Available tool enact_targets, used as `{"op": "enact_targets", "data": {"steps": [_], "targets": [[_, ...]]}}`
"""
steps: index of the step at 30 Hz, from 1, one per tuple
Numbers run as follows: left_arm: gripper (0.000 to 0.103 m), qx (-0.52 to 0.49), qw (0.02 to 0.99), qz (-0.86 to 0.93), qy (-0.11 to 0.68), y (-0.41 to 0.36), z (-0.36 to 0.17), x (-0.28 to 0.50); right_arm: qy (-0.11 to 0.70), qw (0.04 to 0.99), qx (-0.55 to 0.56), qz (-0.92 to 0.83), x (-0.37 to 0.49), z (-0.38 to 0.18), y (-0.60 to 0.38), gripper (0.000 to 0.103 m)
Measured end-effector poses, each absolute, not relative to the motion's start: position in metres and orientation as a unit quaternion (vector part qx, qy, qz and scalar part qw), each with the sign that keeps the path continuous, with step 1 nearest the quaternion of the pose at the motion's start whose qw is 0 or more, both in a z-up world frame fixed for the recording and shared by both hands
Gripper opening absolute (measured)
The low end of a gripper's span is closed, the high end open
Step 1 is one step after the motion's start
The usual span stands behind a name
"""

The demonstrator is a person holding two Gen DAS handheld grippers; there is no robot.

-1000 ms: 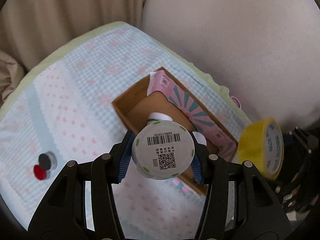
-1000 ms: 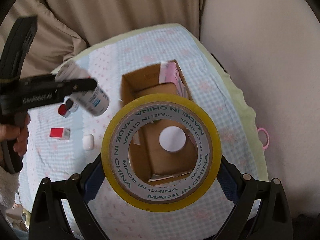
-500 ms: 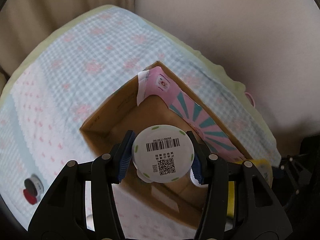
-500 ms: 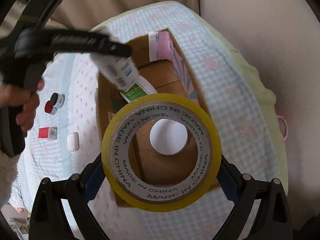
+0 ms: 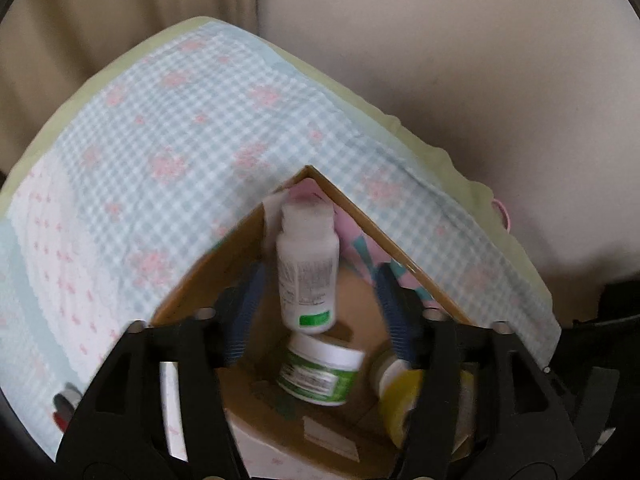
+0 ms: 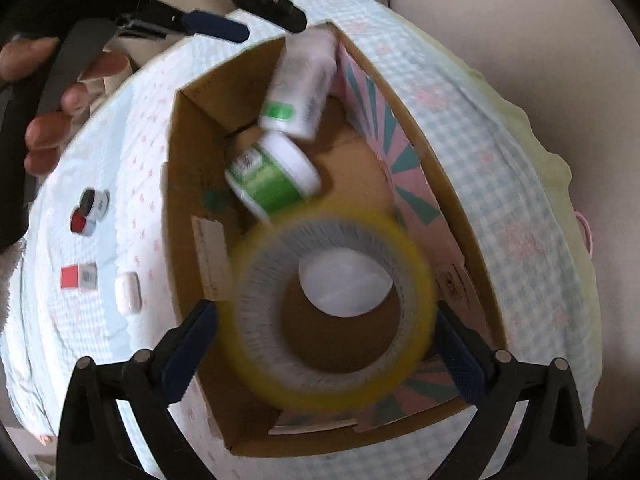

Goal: Organize rigid objects
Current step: 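Release the pill bottle and tape roll into the box, opening both tools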

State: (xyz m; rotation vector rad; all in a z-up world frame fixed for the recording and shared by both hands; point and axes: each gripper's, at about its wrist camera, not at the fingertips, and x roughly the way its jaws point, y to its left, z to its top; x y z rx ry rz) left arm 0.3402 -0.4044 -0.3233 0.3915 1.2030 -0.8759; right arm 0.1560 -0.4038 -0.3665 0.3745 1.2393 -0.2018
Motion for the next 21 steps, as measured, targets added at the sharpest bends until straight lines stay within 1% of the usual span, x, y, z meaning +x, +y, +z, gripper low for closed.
{"op": "enact_targets", "data": {"steps": [1, 5, 10, 15, 19, 21], "targets": [[0.102, 0.174, 0.722, -0.394, 0.541, -0.401, -0.321, 0.339, 0.566, 0.801, 0.169, -0.097, 0.154, -0.363, -0.403, 0.103], [0.103, 0.161, 0.722, -0.389, 0.549, -0.384, -0.323, 0.334, 0.551, 0.818, 0.123, -0.115, 0.150, -0.352, -0.398, 0.103], [0.103, 0.162, 0.723, -0.377, 0.555, -0.368, -0.324, 0.326, 0.552, 0.813, 0.144, -0.118, 0.147, -0.348, -0.404, 0.103], [0.103, 0.162, 0.728, -0.376, 0.549, -0.356, -0.310, 0.315, 0.551, 0.814, 0.139, -0.122, 0.144, -0.335, -0.402, 0.103], [0.103, 0.156, 0.734, -0.374, 0.544, -0.344, -0.295, 0.306, 0.559, 0.812, 0.112, -0.122, 0.140, -0.323, -0.395, 0.103], [0.103, 0.153, 0.739, -0.374, 0.539, -0.334, -0.285, 0.299, 0.551, 0.819, 0.111, -0.117, 0.135, -0.313, -0.393, 0.103]]}}
